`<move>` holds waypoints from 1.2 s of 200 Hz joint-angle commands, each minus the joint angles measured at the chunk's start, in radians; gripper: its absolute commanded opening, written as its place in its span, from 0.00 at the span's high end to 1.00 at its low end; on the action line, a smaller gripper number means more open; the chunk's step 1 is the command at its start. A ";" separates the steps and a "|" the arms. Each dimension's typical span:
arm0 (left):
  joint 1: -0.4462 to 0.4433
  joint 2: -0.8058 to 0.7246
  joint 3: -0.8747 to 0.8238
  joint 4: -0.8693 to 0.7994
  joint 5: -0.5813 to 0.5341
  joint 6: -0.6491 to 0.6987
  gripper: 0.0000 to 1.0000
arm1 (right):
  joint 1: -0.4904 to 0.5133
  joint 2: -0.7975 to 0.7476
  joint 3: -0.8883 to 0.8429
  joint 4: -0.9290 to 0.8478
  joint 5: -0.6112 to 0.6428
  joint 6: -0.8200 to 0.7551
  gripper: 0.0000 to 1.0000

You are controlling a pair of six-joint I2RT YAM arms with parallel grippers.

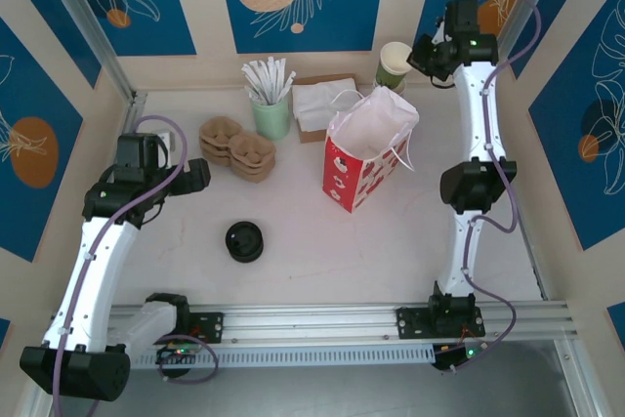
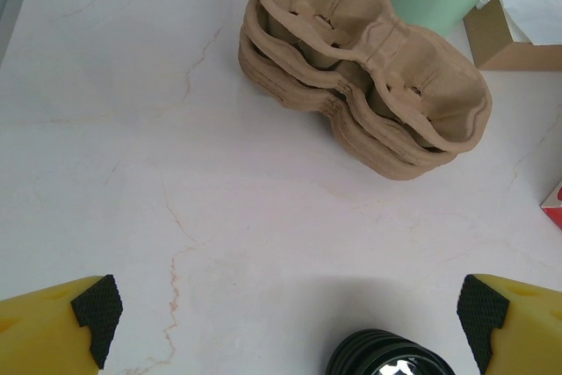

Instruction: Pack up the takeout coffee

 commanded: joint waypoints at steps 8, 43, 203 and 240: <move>-0.011 -0.015 0.053 -0.031 0.004 -0.001 0.01 | -0.007 -0.138 0.050 -0.019 -0.018 -0.007 1.00; -0.011 -0.021 0.073 -0.039 0.029 -0.005 0.01 | -0.028 -0.252 0.047 -0.048 -0.026 -0.003 1.00; -0.012 -0.047 0.103 -0.091 0.141 0.035 0.01 | -0.229 -0.912 -0.607 -0.235 0.003 -0.059 1.00; -0.012 -0.061 0.091 -0.096 0.154 0.034 0.01 | -0.254 -1.013 -0.773 -0.238 0.028 -0.068 1.00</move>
